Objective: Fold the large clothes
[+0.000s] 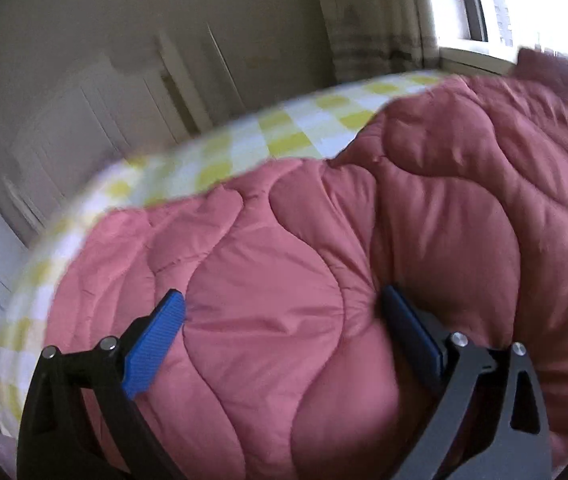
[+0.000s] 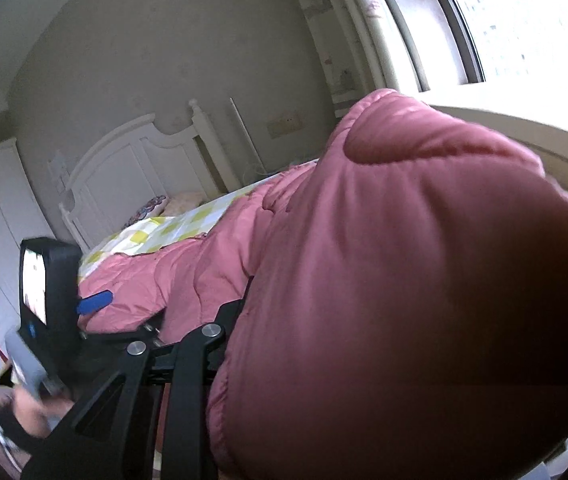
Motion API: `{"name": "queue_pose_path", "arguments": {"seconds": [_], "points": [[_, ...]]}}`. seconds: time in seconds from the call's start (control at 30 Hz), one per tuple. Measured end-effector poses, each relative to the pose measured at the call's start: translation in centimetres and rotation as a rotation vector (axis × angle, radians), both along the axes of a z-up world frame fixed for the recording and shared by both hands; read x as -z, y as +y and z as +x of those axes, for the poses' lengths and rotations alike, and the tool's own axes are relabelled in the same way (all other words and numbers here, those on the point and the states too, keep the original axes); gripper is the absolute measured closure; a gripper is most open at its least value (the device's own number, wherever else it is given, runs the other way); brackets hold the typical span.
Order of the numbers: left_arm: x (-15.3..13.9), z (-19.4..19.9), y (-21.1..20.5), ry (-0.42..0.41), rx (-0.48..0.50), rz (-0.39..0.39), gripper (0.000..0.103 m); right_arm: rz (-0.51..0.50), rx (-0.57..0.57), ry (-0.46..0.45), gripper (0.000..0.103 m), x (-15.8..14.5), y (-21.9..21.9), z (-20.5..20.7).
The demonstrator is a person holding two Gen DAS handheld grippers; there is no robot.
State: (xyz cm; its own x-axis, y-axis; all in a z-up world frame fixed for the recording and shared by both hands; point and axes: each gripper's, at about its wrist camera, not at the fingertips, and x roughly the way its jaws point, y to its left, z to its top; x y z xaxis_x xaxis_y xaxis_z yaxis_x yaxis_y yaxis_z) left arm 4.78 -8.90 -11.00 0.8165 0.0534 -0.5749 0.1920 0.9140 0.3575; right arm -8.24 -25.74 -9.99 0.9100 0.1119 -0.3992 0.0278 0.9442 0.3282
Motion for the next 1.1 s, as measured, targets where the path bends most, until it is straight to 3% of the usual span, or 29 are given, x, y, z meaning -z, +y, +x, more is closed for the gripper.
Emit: {"name": "queue_pose_path", "arguments": {"seconds": [0.1, 0.3, 0.4, 0.47, 0.53, 0.63, 0.73, 0.87, 0.93, 1.1], "points": [[-0.2, 0.4, 0.2, 0.024, 0.003, -0.012, 0.005, -0.061, -0.01, -0.024, 0.068, -1.4, 1.2, -0.1], [0.1, 1.2, 2.4, 0.074, 0.018, -0.147, 0.003, -0.164, -0.014, -0.061, 0.068, -2.9, 3.7, 0.0], [-1.3, 0.6, 3.5, 0.101, 0.035, -0.178, 0.005, -0.173, -0.004, -0.052, 0.068, -3.3, 3.8, 0.0], [-2.8, -0.3, 4.3, 0.058, 0.048, -0.197, 0.006, -0.162, 0.008, -0.038, 0.068, -3.5, 3.8, 0.5], [-3.7, -1.1, 4.6, 0.017, 0.06, -0.179, 0.006, -0.153, 0.016, -0.034, 0.068, -3.9, 4.0, 0.8], [-1.0, -1.3, 3.2, 0.094, 0.125, -0.113, 0.005, -0.162, 0.006, -0.035, 0.068, -4.5, 4.9, 1.3], [0.6, -2.8, 2.5, -0.014, 0.085, -0.093, 0.005, -0.238, 0.015, -0.055, 0.068, -4.9, 6.5, 1.2], [-1.8, -4.0, 3.8, -0.023, 0.147, -0.099, 0.011, -0.297, 0.012, -0.069, 0.068, -6.0, 7.5, 1.1], [-3.5, -4.0, 6.7, -0.076, 0.092, -0.151, 0.011, -0.331, 0.017, -0.072, 0.068, -6.2, 8.2, 1.2], [-4.2, 0.0, 17.3, -0.064, -0.216, -0.272, 0.011, -0.464, 0.026, -0.083, 0.068, -6.4, 10.7, 1.9]]}}
